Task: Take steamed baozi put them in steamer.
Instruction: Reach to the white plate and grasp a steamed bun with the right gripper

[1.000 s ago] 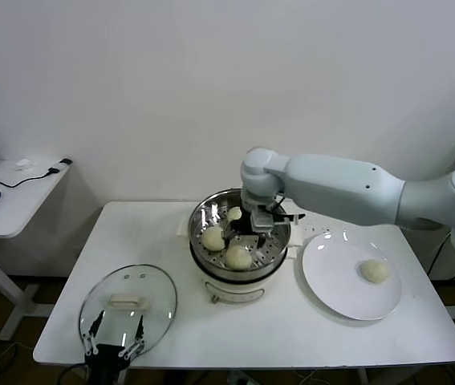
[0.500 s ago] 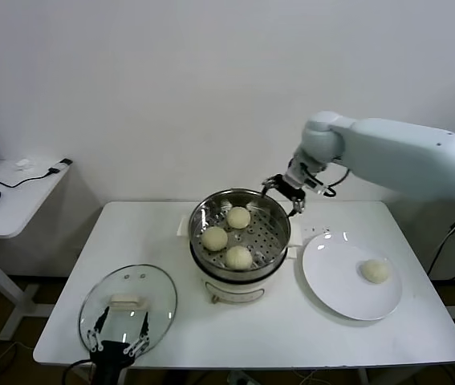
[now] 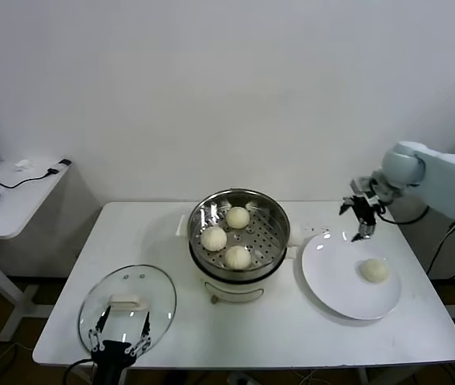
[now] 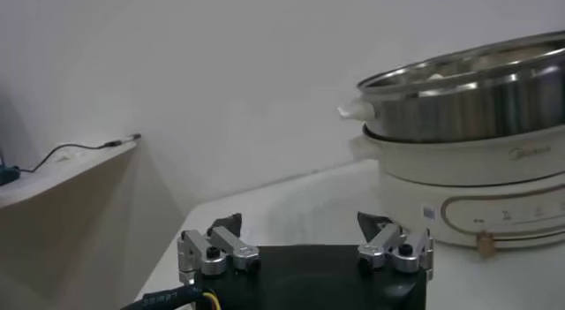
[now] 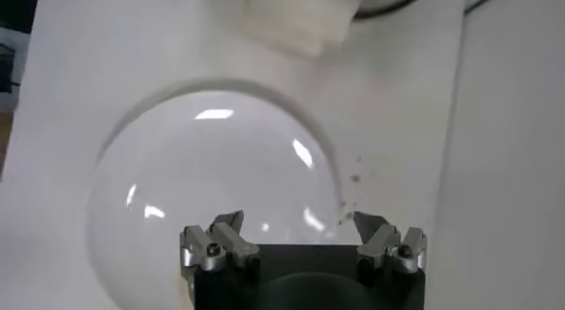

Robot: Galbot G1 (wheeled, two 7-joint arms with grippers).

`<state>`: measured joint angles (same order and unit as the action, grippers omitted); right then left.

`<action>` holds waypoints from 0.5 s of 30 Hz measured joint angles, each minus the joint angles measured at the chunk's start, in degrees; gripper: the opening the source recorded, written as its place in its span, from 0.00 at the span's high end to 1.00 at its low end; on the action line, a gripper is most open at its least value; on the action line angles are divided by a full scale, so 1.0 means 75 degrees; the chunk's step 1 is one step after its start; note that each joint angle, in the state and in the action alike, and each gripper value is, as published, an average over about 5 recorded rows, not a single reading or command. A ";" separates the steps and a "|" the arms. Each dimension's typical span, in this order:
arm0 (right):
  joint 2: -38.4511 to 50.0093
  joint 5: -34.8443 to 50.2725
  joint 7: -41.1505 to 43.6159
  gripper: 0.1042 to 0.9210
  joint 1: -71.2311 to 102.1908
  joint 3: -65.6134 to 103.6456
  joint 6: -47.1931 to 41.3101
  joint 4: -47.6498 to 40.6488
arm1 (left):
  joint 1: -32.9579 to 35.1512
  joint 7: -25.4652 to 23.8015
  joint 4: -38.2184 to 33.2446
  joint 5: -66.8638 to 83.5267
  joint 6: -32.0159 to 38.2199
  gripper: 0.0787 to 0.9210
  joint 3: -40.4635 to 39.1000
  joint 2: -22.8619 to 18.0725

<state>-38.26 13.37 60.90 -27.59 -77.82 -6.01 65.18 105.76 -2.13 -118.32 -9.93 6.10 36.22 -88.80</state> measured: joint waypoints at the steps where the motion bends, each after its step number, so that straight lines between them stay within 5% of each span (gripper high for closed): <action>1: 0.0049 -0.0103 0.0031 0.12 0.0222 0.0186 0.0000 -0.0093 | 0.0010 0.0009 -0.0003 -0.0009 -0.0001 0.12 0.0002 -0.0006; 15: 0.0073 -0.1488 0.0271 0.12 0.2825 0.2663 0.0301 -0.1466 | 0.0032 0.0054 0.0023 -0.0192 -0.0065 0.12 -0.0031 -0.0034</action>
<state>-37.72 2.21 62.93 -6.40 -57.85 -3.75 54.19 106.01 -1.73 -118.14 -11.37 5.61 35.99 -89.05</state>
